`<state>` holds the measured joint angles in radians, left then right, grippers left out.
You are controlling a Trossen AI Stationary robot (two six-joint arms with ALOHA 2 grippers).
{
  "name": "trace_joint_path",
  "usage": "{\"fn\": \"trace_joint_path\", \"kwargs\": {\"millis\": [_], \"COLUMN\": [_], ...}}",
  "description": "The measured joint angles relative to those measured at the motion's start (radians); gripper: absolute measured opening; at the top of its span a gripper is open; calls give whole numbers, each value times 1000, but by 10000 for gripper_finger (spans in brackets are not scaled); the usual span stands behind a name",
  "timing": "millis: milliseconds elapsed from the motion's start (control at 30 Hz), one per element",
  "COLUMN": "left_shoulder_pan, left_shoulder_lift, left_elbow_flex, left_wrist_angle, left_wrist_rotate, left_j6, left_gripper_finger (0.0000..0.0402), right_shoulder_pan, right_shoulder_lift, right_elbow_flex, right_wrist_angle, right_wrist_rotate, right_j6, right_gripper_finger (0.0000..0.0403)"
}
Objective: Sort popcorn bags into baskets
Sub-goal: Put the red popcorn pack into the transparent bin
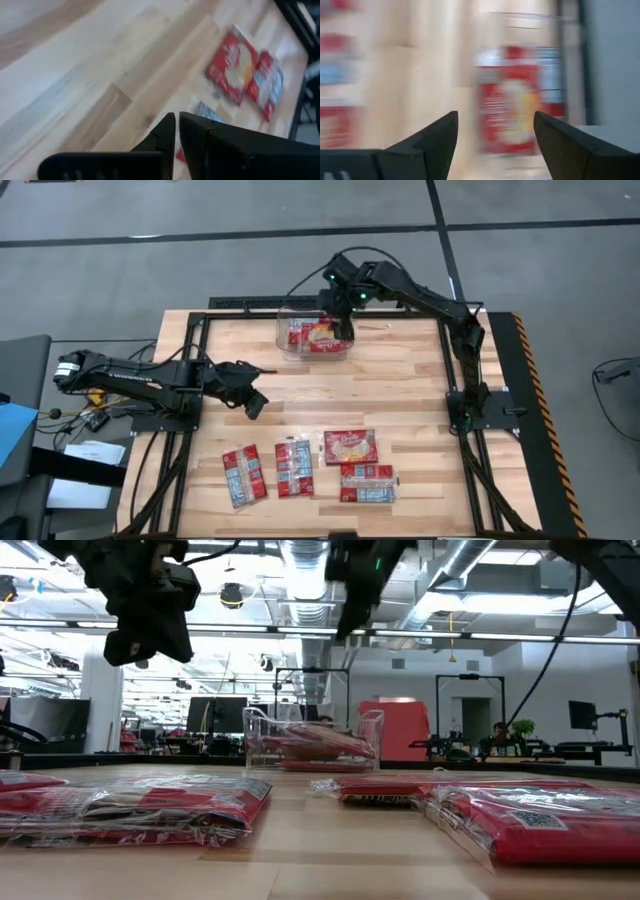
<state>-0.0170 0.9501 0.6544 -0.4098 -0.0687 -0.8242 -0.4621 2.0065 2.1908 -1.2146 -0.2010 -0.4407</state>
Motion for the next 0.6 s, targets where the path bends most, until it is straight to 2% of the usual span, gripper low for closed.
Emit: {"fn": "trace_joint_path", "kwargs": {"millis": [133, 200, 233, 400, 500, 600], "left_shoulder_pan": [-28, -41, -45, -54, -54, -53], "left_shoulder_lift": [0, 9, 20, 120, 224, 349], "left_elbow_flex": [0, 0, 0, 2, 2, 2], "left_wrist_angle": [2, 30, 57, 267, 441, 614], "left_wrist_rotate": [10, -17, -29, -31, 13, 66], "left_j6": [68, 94, 106, 188, 253, 297], "left_gripper_finger": [31, 33, 33, 34, 34, 34], "right_shoulder_pan": [45, 78, 104, 257, 342, 425], "right_shoulder_lift": [-17, -33, -50, -271, -439, -599], "right_elbow_flex": [65, 48, 21, -304, -561, -820], "right_wrist_angle": [-240, -361, -364, -287, -163, 58], "right_wrist_rotate": [-173, -208, -205, -206, -92, -18], "right_j6": [161, 207, 229, 353, 505, 686], "right_gripper_finger": [285, 285, 285, 285, 285, 285]}}
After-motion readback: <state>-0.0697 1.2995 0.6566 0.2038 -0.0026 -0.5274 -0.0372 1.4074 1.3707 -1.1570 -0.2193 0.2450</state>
